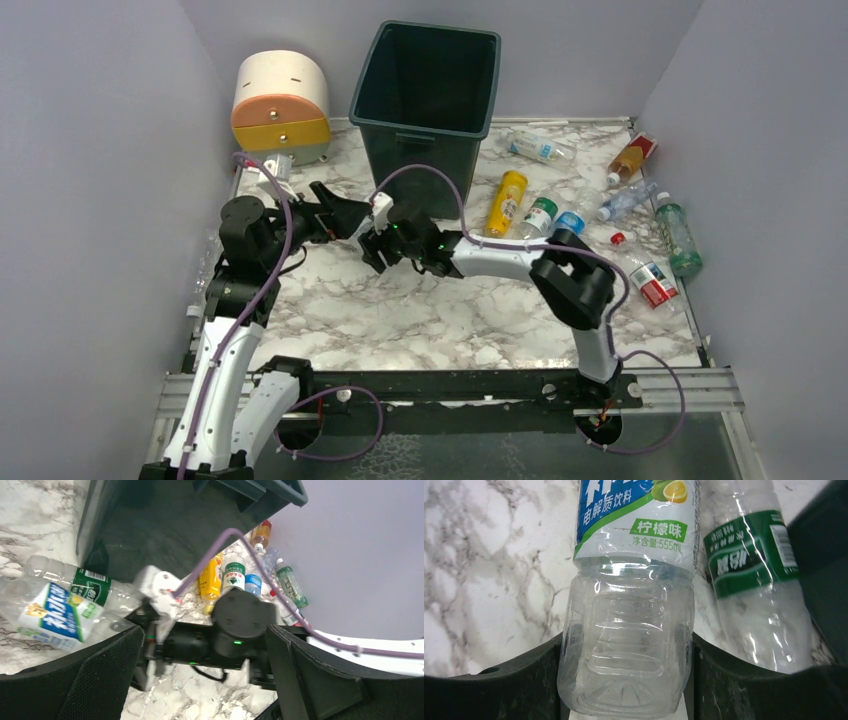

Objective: Put the plastic bottles in the bin
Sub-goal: Pick up the plastic bottle at the center of the board.

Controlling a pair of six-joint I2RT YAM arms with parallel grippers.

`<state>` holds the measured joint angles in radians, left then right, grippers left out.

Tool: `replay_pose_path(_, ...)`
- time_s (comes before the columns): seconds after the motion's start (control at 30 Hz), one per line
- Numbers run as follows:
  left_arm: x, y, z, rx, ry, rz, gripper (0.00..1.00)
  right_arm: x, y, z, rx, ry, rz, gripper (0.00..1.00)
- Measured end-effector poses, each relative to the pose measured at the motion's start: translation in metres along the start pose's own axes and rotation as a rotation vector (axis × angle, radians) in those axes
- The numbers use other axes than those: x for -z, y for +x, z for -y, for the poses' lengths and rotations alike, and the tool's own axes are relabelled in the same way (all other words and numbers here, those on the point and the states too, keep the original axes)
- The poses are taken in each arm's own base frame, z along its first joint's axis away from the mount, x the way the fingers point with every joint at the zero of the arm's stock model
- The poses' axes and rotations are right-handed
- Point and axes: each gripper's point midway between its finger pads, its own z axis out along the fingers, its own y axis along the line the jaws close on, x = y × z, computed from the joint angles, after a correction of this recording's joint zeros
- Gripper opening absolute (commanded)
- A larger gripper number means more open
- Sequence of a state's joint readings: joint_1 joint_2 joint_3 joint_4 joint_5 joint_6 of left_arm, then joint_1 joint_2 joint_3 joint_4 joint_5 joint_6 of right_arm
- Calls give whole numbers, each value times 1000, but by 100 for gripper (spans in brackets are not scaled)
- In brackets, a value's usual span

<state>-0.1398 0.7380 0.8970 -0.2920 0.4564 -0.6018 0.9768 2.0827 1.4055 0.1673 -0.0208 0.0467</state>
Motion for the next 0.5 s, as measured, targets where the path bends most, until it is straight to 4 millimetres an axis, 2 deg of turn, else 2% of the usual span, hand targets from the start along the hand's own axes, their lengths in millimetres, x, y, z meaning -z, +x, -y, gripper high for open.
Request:
replay_pose_path(0.17, -12, 13, -7, 35, 14, -50, 99, 60, -11, -6, -41, -20, 44, 55)
replay_pose_path(0.3, -20, 22, -6, 92, 55, -86, 99, 113, -33, -11, -76, -31, 121, 55)
replay_pose_path(0.5, -29, 11, 12, 222, 122, -94, 99, 188, -71, -15, -123, -40, 258, 56)
